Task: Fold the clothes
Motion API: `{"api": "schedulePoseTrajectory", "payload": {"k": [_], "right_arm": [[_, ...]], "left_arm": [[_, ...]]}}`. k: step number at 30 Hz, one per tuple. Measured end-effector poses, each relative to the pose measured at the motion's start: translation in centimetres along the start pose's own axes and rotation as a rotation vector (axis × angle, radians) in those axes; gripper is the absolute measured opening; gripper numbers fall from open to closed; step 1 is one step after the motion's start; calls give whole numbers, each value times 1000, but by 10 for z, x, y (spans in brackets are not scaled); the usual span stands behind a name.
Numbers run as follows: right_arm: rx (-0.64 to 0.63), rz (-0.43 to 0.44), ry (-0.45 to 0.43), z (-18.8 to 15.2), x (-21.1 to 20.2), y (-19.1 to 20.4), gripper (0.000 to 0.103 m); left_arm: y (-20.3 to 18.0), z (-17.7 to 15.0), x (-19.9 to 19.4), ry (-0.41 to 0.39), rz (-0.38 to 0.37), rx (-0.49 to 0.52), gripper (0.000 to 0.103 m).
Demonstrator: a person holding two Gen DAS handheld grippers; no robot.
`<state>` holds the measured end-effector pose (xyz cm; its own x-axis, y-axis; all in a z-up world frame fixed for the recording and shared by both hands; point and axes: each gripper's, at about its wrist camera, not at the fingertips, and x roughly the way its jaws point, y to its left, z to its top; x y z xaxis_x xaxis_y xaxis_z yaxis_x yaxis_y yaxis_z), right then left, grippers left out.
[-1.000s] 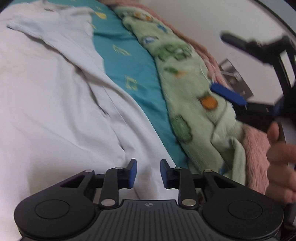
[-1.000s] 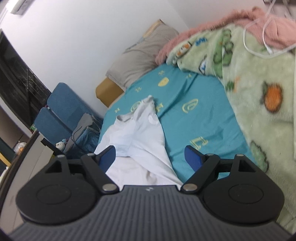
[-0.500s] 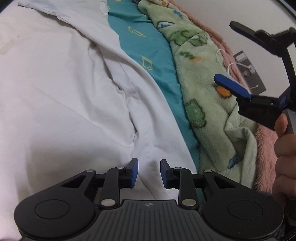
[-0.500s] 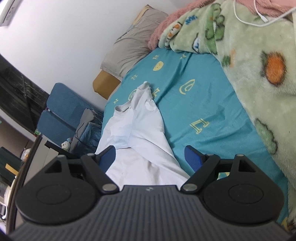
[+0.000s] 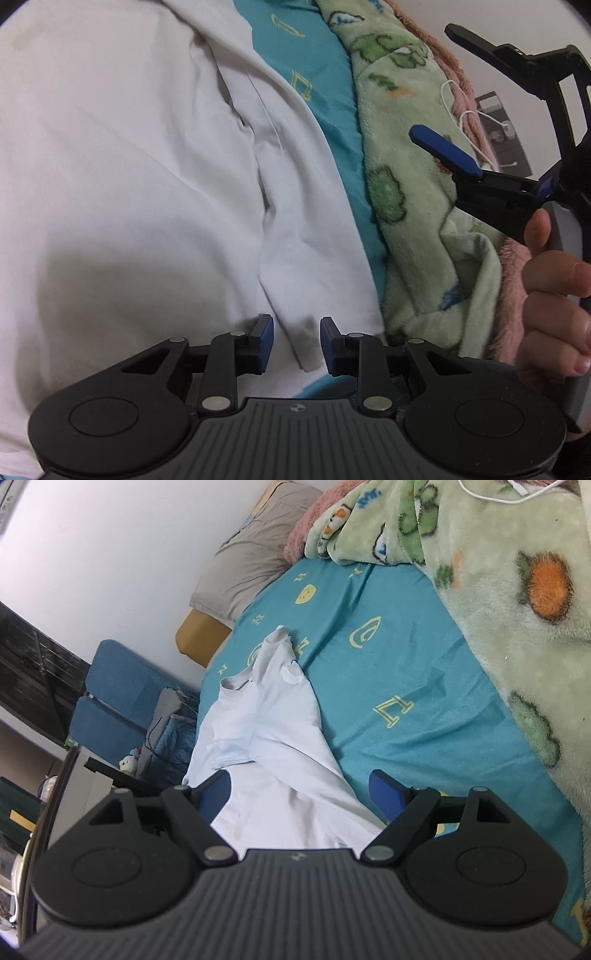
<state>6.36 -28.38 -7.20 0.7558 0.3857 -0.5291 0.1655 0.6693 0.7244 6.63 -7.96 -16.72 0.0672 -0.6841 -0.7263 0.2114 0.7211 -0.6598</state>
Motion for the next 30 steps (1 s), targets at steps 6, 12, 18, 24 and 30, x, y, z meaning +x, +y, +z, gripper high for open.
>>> {"api": "schedulePoseTrajectory", "payload": {"k": [6,12,18,24,30], "right_arm": [[9,4,33,-1,9,-2,84],[6,-12,22,0,13,-4,84],[10,-22,-1,2,12,-6,84],[-40,-81,-40,1,2,1,84],[-68,-89,-44,0,-3,5,84]], "left_arm": [[11,-1,3,22,-63,-35,30],[5,4,5,-31,-32,43,5],[-10,-3,-21,-108,-14,100,2],[-20,-28,-86,-218,-51,89,2],[1,-62,-129,-271,-24,-46,1]]}}
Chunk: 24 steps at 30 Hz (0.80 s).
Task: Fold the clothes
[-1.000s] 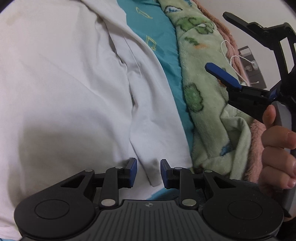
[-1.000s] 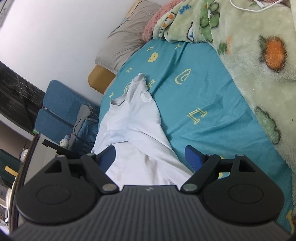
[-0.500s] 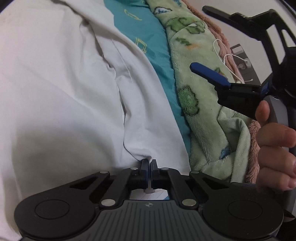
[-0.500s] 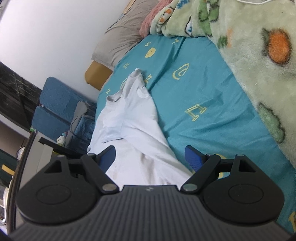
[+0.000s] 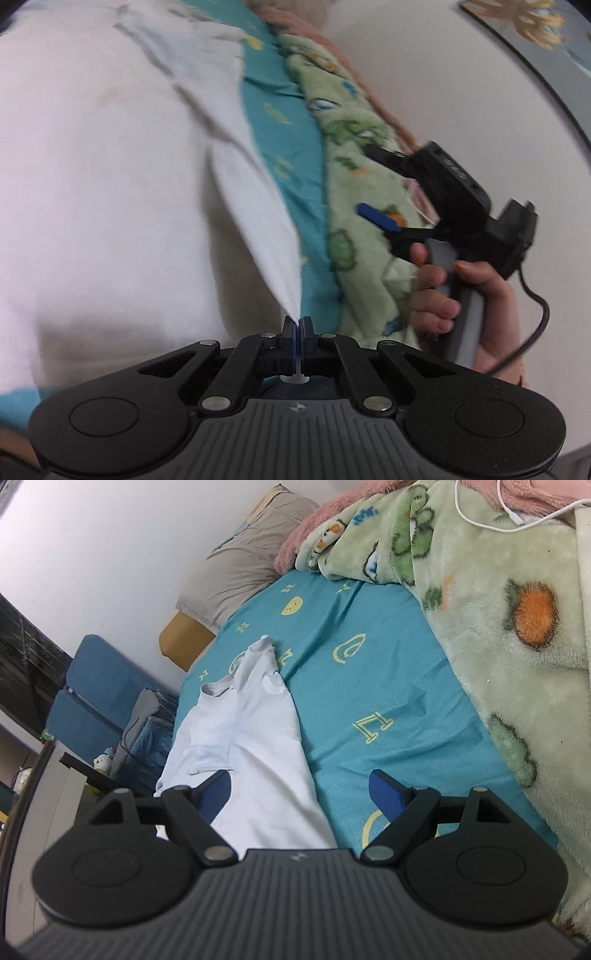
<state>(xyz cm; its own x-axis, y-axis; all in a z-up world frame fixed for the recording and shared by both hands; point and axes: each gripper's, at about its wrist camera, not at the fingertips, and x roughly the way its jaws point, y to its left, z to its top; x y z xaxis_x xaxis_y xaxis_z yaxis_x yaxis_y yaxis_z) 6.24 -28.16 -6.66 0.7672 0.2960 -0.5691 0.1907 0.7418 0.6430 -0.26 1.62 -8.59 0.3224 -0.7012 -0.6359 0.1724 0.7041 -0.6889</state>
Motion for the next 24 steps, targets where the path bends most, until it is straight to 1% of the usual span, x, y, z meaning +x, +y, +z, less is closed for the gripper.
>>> {"api": "schedulePoseTrajectory", "payload": {"k": [2,4,5,6,7,8,9,10,11,12,13,15,16,17,18,20,23,24], "right_arm": [[2,-2,9,-1,0,0,84],[-1,-9,15,-4,0,1,84],[-8,-11,19,-5,0,3,84],[-15,-12,23,-7,0,4,84],[-23,-12,27,-8,1,5,84],[-31,-14,31,-9,1,6,84],[-37,-19,31,-10,1,7,84],[-43,-25,30,-10,1,7,83],[-47,-31,27,-11,2,8,83],[-48,-36,24,-11,2,8,83],[-46,-37,21,-10,3,8,83],[-45,-44,15,-9,6,8,83],[-45,-48,12,-8,8,8,83],[-47,-52,10,-7,11,9,83],[-49,-55,7,-6,14,10,83],[-54,-61,3,-5,20,11,83],[-63,-71,7,-2,30,11,83],[-66,-74,8,-1,33,11,83]], "left_arm": [[10,-6,-9,7,82,-34,1],[19,-9,-9,41,183,-69,2],[23,-9,-6,55,217,-75,2],[25,-9,-2,67,238,-72,2],[24,-7,-1,77,242,-59,2],[23,-6,-4,91,238,-42,5],[23,-5,-8,104,233,-25,8],[23,-2,-9,118,231,-12,17],[24,1,-13,128,236,-7,30],[27,6,-15,136,241,-11,37],[30,16,-14,127,251,-15,45],[37,37,-11,108,271,-22,51],[41,48,-10,98,282,-25,56],[46,63,-6,74,306,-6,60],[52,79,0,40,332,28,62],[67,114,14,-45,392,58,63],[91,165,35,-160,403,11,63],[98,181,40,-205,389,-14,63]]}}
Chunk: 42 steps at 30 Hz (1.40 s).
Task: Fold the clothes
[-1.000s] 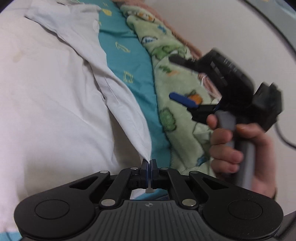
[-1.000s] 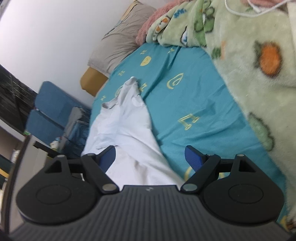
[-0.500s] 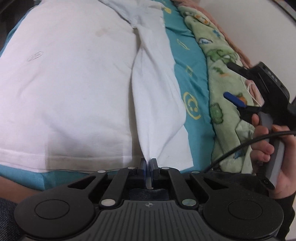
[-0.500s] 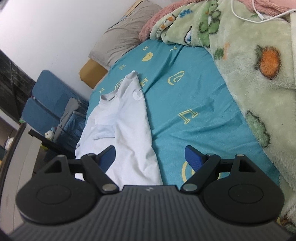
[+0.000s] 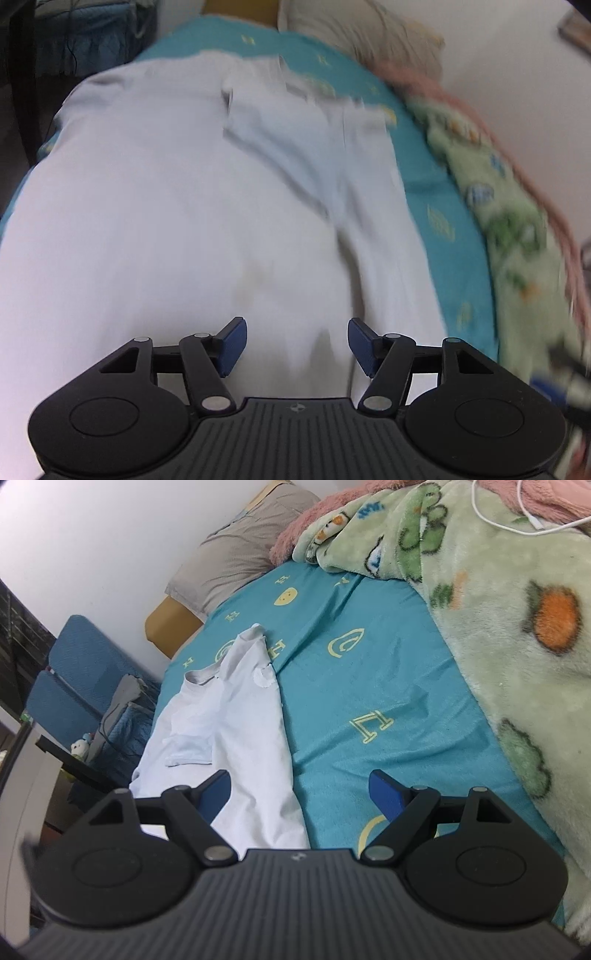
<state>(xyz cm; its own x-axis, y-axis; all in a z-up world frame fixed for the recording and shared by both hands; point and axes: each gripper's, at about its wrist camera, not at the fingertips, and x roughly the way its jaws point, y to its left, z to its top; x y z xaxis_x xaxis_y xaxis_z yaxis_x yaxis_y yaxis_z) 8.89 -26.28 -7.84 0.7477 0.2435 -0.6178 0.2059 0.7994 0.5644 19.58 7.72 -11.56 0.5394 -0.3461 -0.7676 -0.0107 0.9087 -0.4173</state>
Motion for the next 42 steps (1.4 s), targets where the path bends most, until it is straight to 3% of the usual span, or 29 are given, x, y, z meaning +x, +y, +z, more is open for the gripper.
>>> {"api": "schedulePoseTrajectory", "payload": {"k": [4,8,12,14,17,20,24,27,29,32,36,39,42], "right_arm": [[3,-12,-10,5,10,-1,83],[-5,-24,-23,12,20,-4,83],[-24,-22,12,11,39,-3,83],[-38,-19,26,10,47,-1,83],[-58,-22,36,9,56,1,83],[-65,-17,35,10,61,0,83],[-83,-9,19,10,62,1,83],[-108,-7,3,10,61,3,83],[-131,0,-12,9,59,7,83],[-170,21,-40,8,55,14,83],[-229,58,-75,4,48,25,83],[-264,77,-90,1,40,33,83],[-301,88,-110,-4,31,42,83]], "left_arm": [[8,49,41,-155,-67,-154,63],[1,78,81,-213,24,-186,60],[3,91,102,-236,23,-237,52],[-3,100,111,-222,48,-219,28],[-6,110,112,-212,92,-156,7],[-25,123,104,-276,153,-6,5],[-35,123,110,-277,221,53,5],[-42,122,114,-276,273,96,15],[-45,108,104,-257,256,109,36],[-55,81,82,-232,245,163,51],[-74,32,24,-205,220,258,68],[-89,-7,-24,-188,195,333,72],[-96,-42,-72,-258,213,350,85]]}}
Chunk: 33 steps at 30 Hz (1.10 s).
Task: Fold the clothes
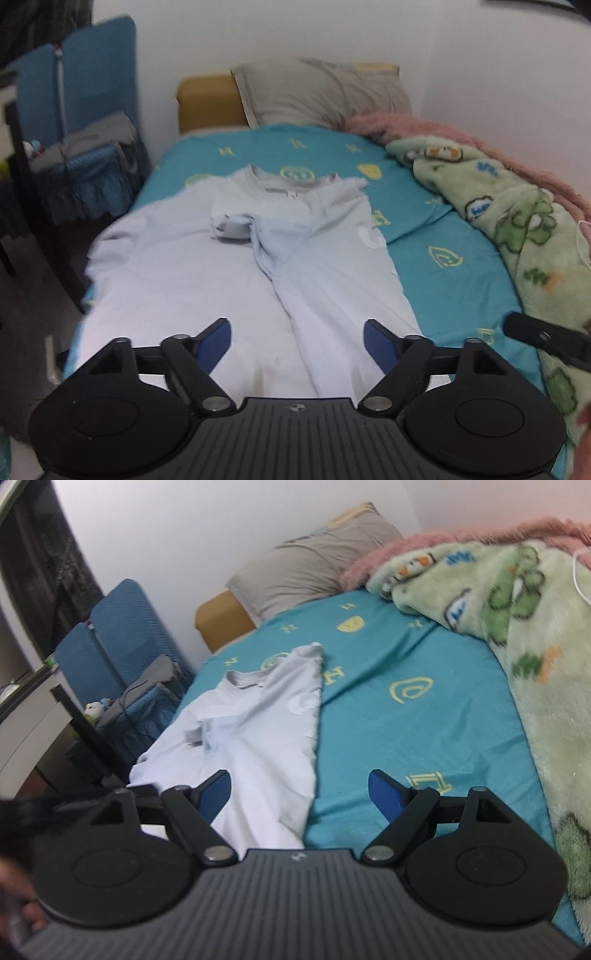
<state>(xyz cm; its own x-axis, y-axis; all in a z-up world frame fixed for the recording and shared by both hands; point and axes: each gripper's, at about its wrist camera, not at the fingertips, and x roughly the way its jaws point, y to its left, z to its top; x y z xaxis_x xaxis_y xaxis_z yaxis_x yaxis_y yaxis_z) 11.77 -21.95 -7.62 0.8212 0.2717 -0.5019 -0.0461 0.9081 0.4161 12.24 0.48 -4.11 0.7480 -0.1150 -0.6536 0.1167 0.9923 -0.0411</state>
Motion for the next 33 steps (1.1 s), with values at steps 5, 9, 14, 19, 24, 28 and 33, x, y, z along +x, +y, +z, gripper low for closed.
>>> {"api": "schedulePoseTrajectory", "payload": {"k": [5,9,14,19,24,28,33], "right_arm": [[-96,-2,-49,-7,-23,23,83],[-123,5,-52,-15,-38,35,83],[-145,12,-49,-24,-54,48,83],[-187,-30,-81,-32,-58,58,83],[-251,-84,-123,-35,-55,67,83],[-377,-79,-78,-14,-32,90,82],[-579,31,40,16,25,151,82]], "left_arm": [[2,-40,-59,-47,-2,-39,95],[-1,-56,-87,-57,-17,-7,98],[-4,-67,-100,-85,-22,35,103],[-2,-65,-102,-87,-15,44,103],[2,-61,-113,-104,-30,59,103],[14,-56,-123,-133,-23,37,103],[60,-49,-127,-169,84,-90,103]]}}
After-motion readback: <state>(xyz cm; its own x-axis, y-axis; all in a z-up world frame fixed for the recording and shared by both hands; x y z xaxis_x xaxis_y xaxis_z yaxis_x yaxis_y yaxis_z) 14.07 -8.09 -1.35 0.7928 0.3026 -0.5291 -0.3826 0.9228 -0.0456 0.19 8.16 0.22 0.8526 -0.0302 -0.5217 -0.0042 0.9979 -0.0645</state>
